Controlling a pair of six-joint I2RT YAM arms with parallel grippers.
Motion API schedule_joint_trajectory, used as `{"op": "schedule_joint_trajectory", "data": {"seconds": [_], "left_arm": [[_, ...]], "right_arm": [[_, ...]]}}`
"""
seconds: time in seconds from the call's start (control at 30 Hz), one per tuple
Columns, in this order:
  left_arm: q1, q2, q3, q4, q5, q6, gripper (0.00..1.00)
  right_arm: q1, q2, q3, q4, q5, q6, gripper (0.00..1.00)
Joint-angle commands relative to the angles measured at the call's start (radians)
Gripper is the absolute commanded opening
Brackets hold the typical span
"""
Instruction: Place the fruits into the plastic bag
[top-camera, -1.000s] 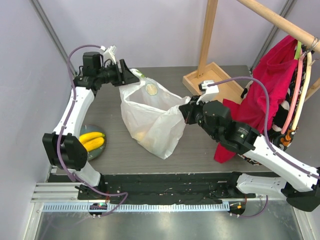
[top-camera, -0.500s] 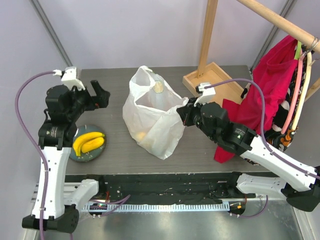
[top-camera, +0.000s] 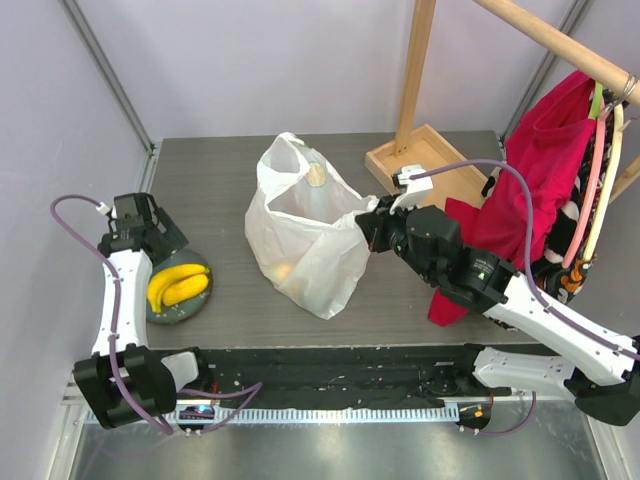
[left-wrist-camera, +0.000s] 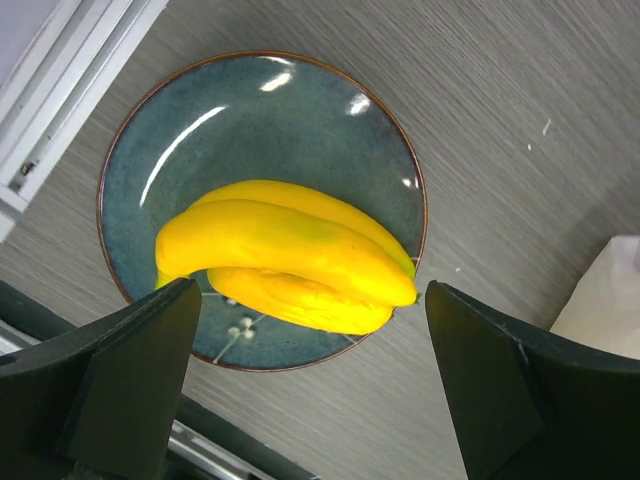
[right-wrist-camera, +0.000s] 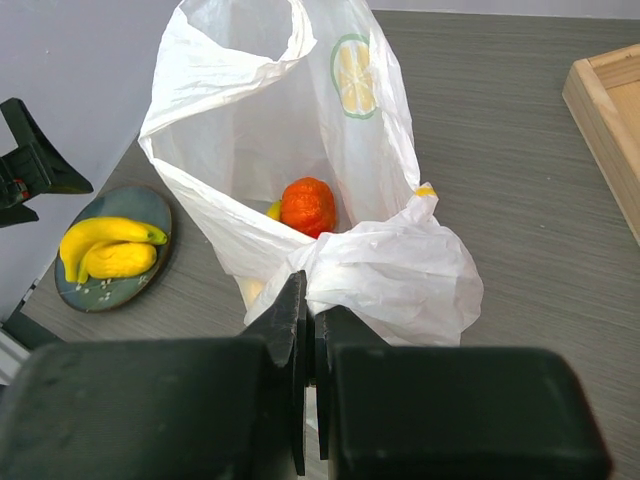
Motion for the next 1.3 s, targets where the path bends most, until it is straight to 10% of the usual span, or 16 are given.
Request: {"op": "schedule_joint_trajectory", "data": {"seconds": [0.0,0.2,0.73,1.27], "left_arm": [[0.028,-0.006,-0.033,0.074,-0.080,-0.177,1.00],[0.028,-0.069,-0.099,0.131,-0.265,-0.090,1.00],[0.030,-0.014,-0.091,0.122,0.168,0.254,0.98],[0.026,-0.207,-0.303,0.314,0.137,-0.329,1.00]], "right_arm": [[-0.004,-0.026,0.010,0.050,-0.011,-0.035,0.01],[-0.007,-0.036,0.010,0.051,-0.023,-0.039,0.01],[-0.009,-0.021,0.015,0.051,-0.052,-0.016,0.01],[-0.009,-0.016,0.031,0.057,-0.081,-0.018,0.01]]}}
